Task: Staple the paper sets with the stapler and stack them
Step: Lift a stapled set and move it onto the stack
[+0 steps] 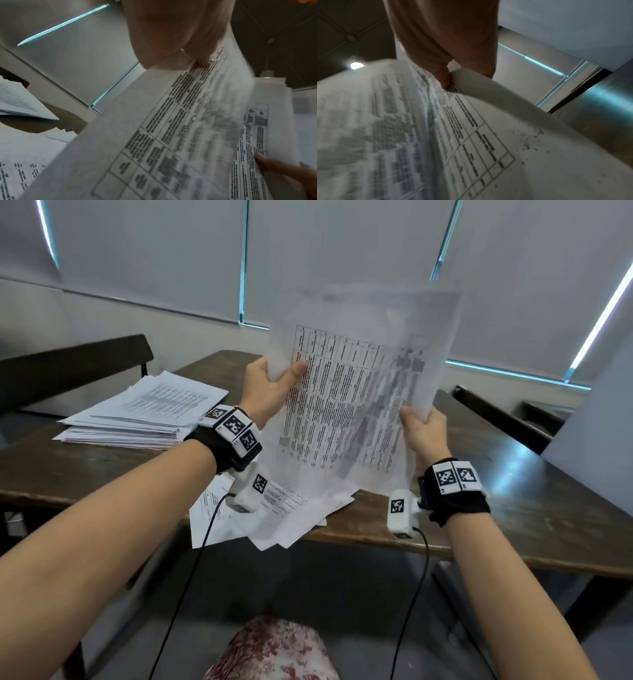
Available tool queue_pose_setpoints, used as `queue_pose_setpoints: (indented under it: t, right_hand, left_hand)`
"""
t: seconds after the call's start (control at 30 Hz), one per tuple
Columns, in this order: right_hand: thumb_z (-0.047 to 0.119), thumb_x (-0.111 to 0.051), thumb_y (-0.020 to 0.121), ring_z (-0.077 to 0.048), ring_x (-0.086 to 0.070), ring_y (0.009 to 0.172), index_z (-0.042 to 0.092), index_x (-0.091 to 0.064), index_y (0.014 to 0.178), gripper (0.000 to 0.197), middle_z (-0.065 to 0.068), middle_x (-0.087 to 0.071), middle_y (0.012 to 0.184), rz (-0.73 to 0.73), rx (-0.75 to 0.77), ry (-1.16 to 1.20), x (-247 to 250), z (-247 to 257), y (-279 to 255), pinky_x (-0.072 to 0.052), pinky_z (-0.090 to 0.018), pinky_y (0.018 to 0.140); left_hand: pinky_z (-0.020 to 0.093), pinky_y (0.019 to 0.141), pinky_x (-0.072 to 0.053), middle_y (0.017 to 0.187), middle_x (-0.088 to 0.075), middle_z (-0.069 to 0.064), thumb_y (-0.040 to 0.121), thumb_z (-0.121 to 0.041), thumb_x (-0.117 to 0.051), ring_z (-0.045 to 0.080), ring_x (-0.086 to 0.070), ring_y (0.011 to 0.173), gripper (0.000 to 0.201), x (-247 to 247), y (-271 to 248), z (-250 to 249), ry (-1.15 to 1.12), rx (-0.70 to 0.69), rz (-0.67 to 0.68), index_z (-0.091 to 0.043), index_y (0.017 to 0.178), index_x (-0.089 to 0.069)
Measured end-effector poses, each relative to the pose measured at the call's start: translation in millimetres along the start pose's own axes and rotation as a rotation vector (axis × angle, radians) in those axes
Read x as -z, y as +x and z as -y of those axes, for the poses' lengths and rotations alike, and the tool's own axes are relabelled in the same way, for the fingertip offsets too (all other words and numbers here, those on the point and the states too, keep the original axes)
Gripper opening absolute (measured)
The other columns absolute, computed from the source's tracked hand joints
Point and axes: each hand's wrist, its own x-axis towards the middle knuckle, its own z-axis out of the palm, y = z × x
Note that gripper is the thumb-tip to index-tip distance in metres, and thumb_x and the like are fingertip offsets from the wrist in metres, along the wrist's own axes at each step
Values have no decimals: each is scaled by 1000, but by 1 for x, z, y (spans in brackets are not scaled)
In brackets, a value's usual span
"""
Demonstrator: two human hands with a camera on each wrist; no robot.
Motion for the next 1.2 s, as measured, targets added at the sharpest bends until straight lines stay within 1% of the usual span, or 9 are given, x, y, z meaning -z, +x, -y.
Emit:
queue_pose_setpoints:
  t: [0.13,0.23,0.3,0.43,0.57,0.67,0.73,0.93,1.2]
  right_hand:
    - [13,-62,93,-22,-67,82,2,-64,105,17,-10,-70,91,78,7,62,-12,8,-10,-57,-38,75]
    - [11,-66,90,-25,-69,82,-3,-63,111,25,-14,-72,94,159,-63,104,-21,11,-15,-58,-41,77]
    - [12,-70,87,-20,-71,82,0,-66,109,26,-8,-74,91,241,-74,98,-26,12,-18,-60,-39,78]
    - [22,-63,92,-17,-72,76,1,-66,112,29,-6,-75,85,299,-107,137,-33,19,-24,-60,-33,73]
    - [56,-51,92,-25,-63,115,13,-56,132,60,-9,-66,124,411,-175,408,-34,19,-25,-48,-45,99]
    - [26,-71,88,-23,-65,110,9,-56,123,42,-9,-68,118,368,-12,297,-39,18,-26,-52,-42,96]
    - [9,-69,87,-19,-69,96,8,-58,114,29,-6,-70,105,284,66,270,-41,22,-25,-57,-34,86]
    - [17,-73,85,-15,-72,86,2,-63,115,35,-1,-74,94,202,69,390,-39,35,-15,-58,-27,71]
    - [16,-74,85,-23,-72,92,-1,-67,109,31,-11,-74,98,267,128,340,-41,48,-15,-59,-35,76]
  left_hand:
    - [25,72,-54,92,-70,6,81,-33,-77,9,-66,78,25,-4,-1,-6,-26,-24,-68,-12,89,-66]
    - [32,94,-51,119,-60,9,68,-61,-78,18,-63,103,48,-7,7,3,82,20,-99,-19,91,-72]
    - [44,96,-52,117,-65,4,63,-71,-76,25,-65,104,59,-6,15,14,113,65,-103,-20,93,-70]
    - [39,89,-56,97,-71,-4,82,-33,-77,16,-69,90,24,1,9,7,121,128,-131,-22,101,-66]
    - [32,88,-54,98,-65,-4,79,-27,-80,14,-64,87,37,4,7,5,165,64,-278,-18,106,-57]
    - [16,81,-50,102,-62,-4,77,-29,-81,6,-62,85,60,-2,4,-1,107,19,-304,-14,121,-43]
    - [4,70,-40,103,-54,-8,78,-35,-80,2,-55,86,68,-6,1,-11,130,-10,-299,-9,128,-41]
    - [23,69,-53,101,-65,-9,59,-71,-77,9,-65,90,80,1,2,-23,284,-100,-236,-19,116,-53]
    - [13,64,-53,90,-68,-10,63,-49,-85,5,-68,84,59,-5,-3,-32,146,-240,-63,-15,107,-64]
